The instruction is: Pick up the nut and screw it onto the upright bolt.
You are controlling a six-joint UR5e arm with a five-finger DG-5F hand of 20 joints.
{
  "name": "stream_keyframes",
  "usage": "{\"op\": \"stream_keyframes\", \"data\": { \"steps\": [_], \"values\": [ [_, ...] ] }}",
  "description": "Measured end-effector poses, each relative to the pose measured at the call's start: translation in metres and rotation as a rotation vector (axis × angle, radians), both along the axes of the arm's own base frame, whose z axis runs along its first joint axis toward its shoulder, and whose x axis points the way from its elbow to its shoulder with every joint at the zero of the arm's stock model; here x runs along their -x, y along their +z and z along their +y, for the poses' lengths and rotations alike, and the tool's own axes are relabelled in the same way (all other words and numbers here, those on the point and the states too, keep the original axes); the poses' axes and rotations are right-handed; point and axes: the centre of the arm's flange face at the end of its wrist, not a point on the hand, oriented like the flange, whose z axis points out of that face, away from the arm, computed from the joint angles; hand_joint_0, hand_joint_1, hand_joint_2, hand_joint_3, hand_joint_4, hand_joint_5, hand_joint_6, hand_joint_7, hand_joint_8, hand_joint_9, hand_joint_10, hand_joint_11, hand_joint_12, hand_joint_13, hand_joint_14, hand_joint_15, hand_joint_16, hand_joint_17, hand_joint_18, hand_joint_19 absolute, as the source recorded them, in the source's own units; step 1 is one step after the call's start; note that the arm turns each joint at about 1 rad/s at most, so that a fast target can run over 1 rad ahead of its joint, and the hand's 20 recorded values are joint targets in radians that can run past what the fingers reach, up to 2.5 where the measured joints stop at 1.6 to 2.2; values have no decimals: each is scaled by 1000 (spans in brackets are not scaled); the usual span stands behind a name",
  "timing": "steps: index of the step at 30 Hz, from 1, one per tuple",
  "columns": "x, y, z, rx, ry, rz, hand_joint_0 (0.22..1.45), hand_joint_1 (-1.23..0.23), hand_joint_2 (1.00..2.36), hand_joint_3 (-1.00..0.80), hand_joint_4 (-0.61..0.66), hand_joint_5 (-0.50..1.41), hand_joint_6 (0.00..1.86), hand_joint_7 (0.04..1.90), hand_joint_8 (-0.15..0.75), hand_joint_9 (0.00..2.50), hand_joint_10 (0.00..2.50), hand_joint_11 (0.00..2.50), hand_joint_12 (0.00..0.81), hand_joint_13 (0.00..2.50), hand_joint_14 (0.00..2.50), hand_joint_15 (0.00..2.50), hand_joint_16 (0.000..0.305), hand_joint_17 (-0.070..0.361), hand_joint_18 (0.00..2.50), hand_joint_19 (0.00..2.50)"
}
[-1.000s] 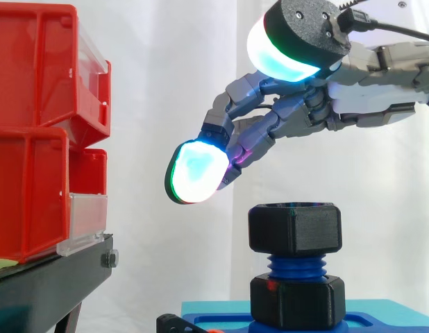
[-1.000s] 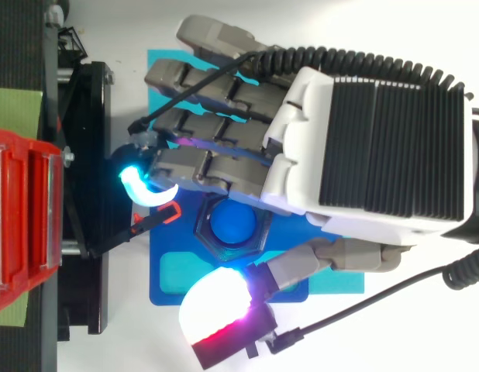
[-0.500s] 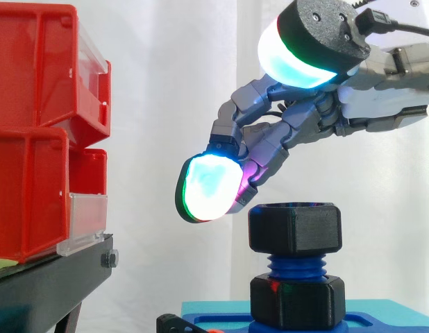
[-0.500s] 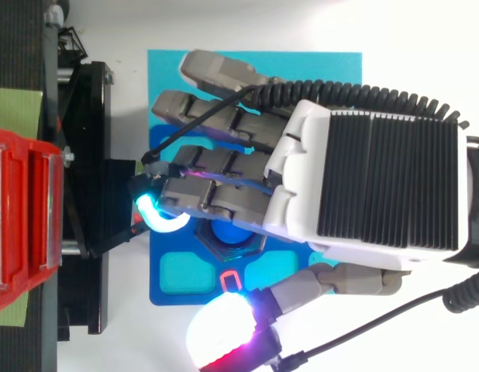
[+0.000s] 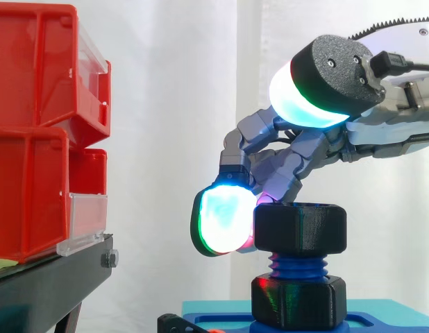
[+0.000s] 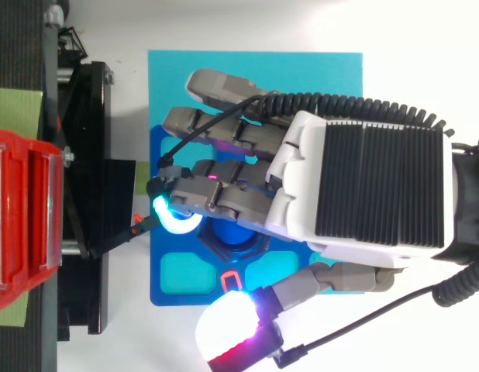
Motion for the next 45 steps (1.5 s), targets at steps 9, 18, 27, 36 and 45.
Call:
{"op": "stream_keyframes", "data": {
  "steps": [9,18,27,36,45],
  "values": [
    [0,0,-3,-2,10,-1,490,-173,1000,-500,214,-15,505,1180,317,979,0,0,371,454,0,0,39,88,122,0],
    [0,0,-13,-3,21,2,499,-201,1000,-500,185,13,504,1266,307,1092,0,14,355,534,0,0,37,82,220,0],
    [2,0,-29,0,29,10,507,-219,1000,-500,170,56,503,1352,261,1281,1,36,331,674,0,0,34,76,346,0],
    [4,-1,-44,5,30,23,506,-215,1000,-500,138,100,501,1428,211,1593,2,78,275,933,0,0,29,65,613,0],
    [4,6,-55,15,30,26,495,-207,1000,-500,111,102,552,1364,238,1919,9,245,207,1286,0,0,22,50,956,42]
  ]
}}
